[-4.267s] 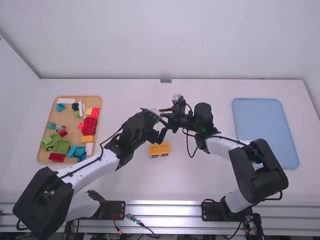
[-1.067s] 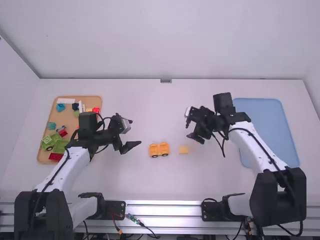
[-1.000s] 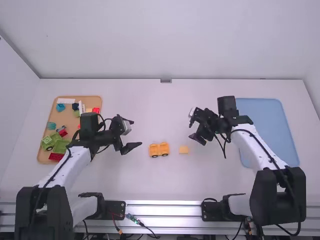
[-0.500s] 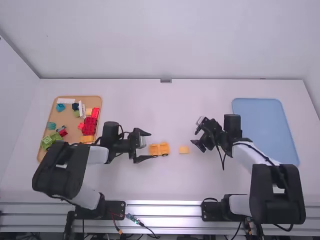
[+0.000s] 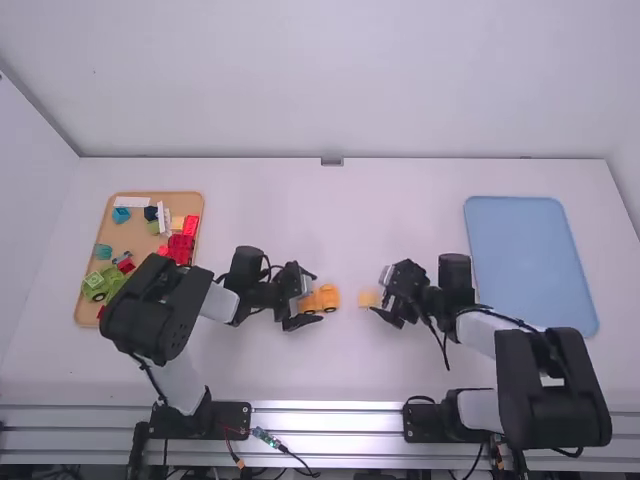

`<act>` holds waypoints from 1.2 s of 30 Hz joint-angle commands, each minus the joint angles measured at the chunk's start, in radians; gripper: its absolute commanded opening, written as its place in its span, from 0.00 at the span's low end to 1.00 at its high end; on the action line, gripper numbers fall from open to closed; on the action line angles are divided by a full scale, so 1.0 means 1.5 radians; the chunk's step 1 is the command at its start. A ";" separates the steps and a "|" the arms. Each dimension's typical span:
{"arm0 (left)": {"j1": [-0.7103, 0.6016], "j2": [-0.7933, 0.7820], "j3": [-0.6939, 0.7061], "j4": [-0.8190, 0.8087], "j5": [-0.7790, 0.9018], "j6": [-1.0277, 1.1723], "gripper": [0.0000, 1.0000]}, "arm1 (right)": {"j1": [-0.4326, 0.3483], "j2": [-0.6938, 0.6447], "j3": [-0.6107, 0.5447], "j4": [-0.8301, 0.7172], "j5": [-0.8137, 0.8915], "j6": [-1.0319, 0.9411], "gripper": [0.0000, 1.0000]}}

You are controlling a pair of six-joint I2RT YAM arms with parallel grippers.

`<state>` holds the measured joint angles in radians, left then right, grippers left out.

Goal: Assemble lego blocks to make yellow taxi

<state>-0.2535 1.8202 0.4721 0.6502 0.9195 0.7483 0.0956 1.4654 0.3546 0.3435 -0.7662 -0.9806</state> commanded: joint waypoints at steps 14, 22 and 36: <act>0.003 0.010 0.003 -0.004 -0.031 0.005 0.99 | -0.007 0.251 0.134 -0.090 -0.176 -0.184 0.92; 0.003 0.010 0.005 -0.002 -0.032 0.007 0.99 | 0.020 0.295 0.134 -0.062 -0.147 -0.181 0.64; 0.003 0.010 0.004 -0.006 -0.033 0.008 0.99 | 0.028 0.295 0.138 -0.060 -0.085 -0.129 0.49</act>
<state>-0.2523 1.8252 0.4721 0.6476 0.8589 0.7517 0.1383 1.8980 0.5507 0.2573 -0.8982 -1.1801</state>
